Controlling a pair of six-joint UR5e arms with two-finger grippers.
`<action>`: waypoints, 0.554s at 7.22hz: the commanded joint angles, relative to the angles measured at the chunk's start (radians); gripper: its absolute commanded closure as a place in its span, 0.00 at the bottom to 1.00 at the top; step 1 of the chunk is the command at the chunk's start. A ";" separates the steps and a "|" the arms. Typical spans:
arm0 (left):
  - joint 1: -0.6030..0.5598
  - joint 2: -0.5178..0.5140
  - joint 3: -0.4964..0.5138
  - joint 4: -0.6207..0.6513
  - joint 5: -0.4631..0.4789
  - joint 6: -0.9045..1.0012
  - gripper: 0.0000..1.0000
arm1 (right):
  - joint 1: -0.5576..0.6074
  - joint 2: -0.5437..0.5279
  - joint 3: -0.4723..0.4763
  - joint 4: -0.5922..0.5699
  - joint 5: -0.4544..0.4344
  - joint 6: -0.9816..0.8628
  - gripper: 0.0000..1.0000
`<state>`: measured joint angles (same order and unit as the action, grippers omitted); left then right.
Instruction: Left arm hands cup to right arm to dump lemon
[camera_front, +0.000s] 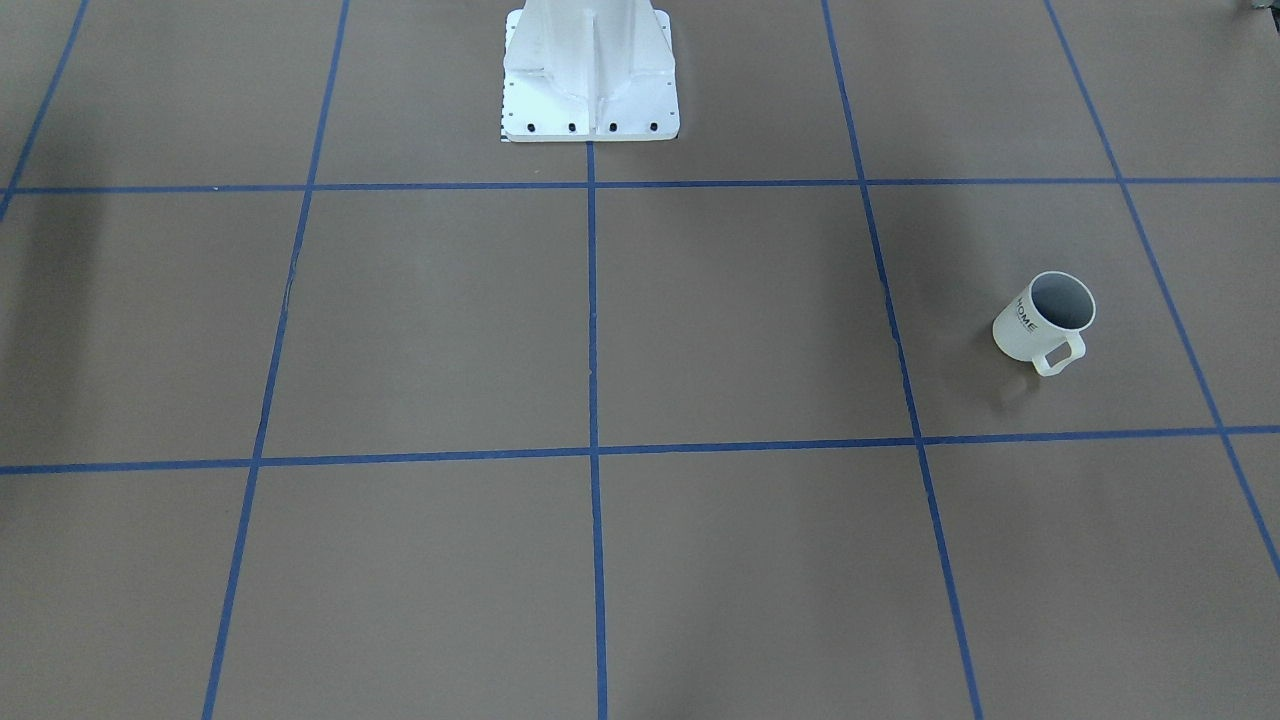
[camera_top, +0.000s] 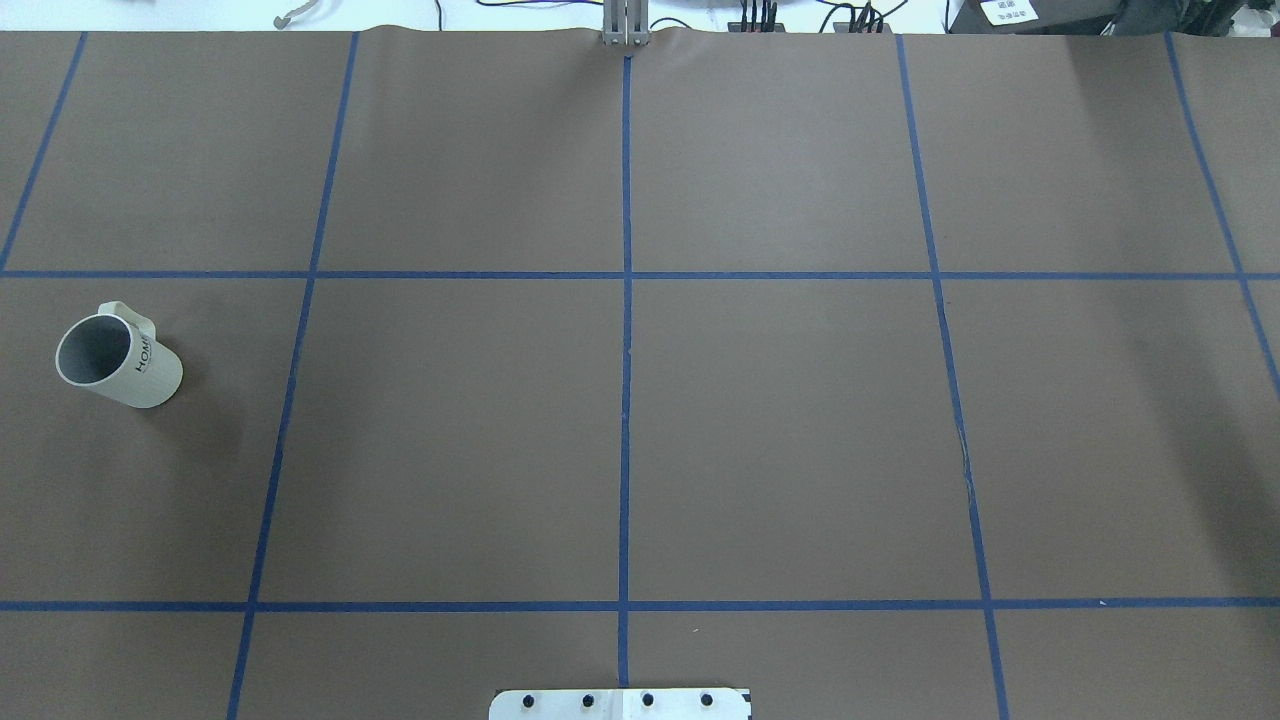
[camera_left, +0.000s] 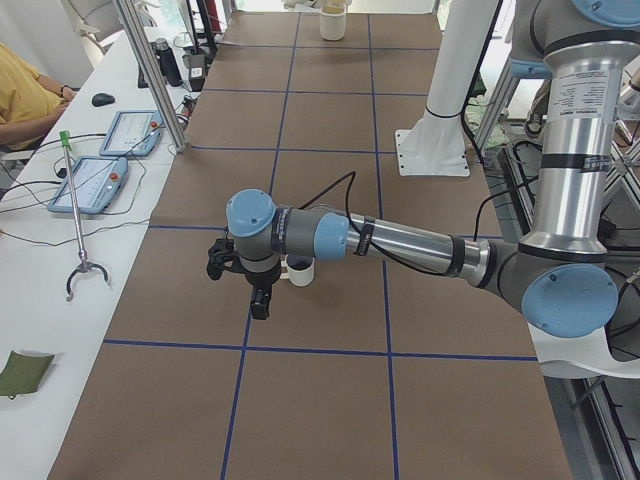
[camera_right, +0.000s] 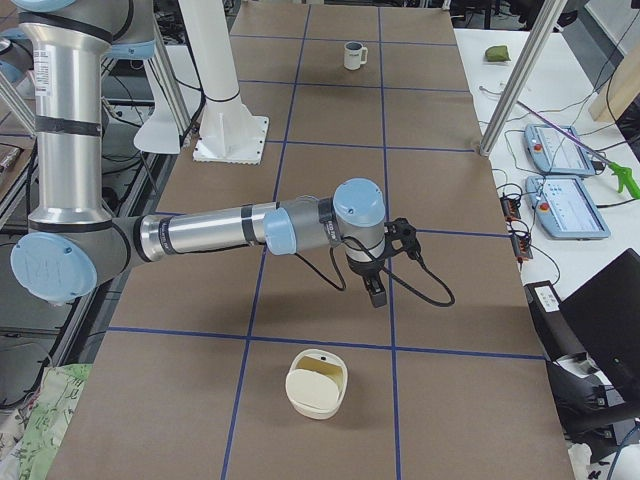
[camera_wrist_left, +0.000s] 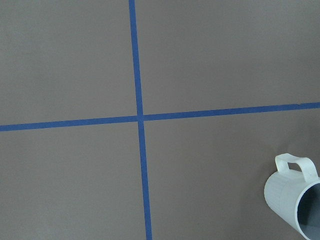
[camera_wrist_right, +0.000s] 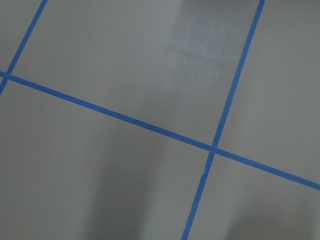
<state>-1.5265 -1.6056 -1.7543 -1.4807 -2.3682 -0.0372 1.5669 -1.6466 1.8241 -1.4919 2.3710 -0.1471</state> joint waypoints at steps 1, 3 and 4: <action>0.000 0.016 -0.025 -0.004 -0.008 0.000 0.00 | -0.010 -0.021 0.003 0.100 0.019 -0.009 0.00; 0.002 0.073 -0.100 -0.003 0.020 0.003 0.00 | -0.034 0.005 -0.011 0.111 0.060 -0.012 0.00; 0.003 0.081 -0.115 -0.003 0.021 0.003 0.00 | -0.036 0.013 -0.012 0.107 0.056 -0.012 0.00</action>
<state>-1.5245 -1.5402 -1.8402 -1.4834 -2.3540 -0.0349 1.5370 -1.6460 1.8155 -1.3857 2.4203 -0.1570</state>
